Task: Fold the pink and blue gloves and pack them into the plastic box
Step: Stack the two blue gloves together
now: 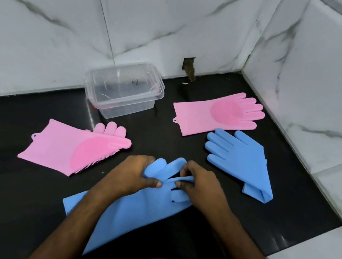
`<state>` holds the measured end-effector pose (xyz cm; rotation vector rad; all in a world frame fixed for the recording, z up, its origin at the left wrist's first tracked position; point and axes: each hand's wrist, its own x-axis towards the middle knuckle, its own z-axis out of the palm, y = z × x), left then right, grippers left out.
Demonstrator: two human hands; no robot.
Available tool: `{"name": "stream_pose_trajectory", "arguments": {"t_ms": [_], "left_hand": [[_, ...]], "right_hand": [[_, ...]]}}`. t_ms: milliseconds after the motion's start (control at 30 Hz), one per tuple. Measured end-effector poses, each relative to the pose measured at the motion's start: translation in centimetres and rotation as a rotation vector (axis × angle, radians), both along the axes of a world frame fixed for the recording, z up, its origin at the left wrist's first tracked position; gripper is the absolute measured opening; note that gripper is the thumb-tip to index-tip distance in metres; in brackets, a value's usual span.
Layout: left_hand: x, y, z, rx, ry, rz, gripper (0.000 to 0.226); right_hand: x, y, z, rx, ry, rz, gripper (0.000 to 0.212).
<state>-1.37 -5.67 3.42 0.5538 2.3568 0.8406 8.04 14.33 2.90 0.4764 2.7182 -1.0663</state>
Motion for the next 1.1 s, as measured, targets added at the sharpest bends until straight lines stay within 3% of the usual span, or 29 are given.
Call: {"name": "stream_pose_trajectory", "arguments": {"t_ms": [67, 233, 300, 433, 667, 900, 1000, 1100], "left_hand": [[0.2, 0.1, 1.7, 0.091, 0.138, -0.006, 0.035], [1.0, 0.3, 6.0, 0.024, 0.855, -0.049, 0.021], [1.6, 1.0, 6.7, 0.001, 0.926, -0.063, 0.021], [3.0, 2.9, 3.9, -0.095, 0.717, -0.141, 0.029], [6.5, 4.1, -1.6, 0.036, 0.243, -0.27, 0.051], [4.8, 3.2, -1.8, -0.086, 0.319, -0.155, 0.041], [5.1, 3.7, -2.1, -0.149, 0.347, -0.156, 0.046], [5.1, 4.8, -2.2, -0.159, 0.388, -0.121, 0.043]], "right_hand": [[-0.8, 0.0, 0.7, -0.031, 0.131, 0.016, 0.028], [-2.9, 0.0, 1.7, -0.061, 0.455, -0.047, 0.057], [-3.3, 0.2, 1.8, -0.124, 0.546, -0.107, 0.06], [-3.3, 1.5, 1.1, -0.207, 0.519, -0.198, 0.051], [0.8, 4.2, -1.7, -0.034, 0.359, -0.195, 0.053], [2.6, 4.5, -2.0, 0.322, 0.267, -0.092, 0.06], [2.5, 3.3, -1.4, 0.331, 0.345, -0.056, 0.046], [2.4, 2.3, -1.6, 0.323, 0.224, 0.063, 0.03]]}}
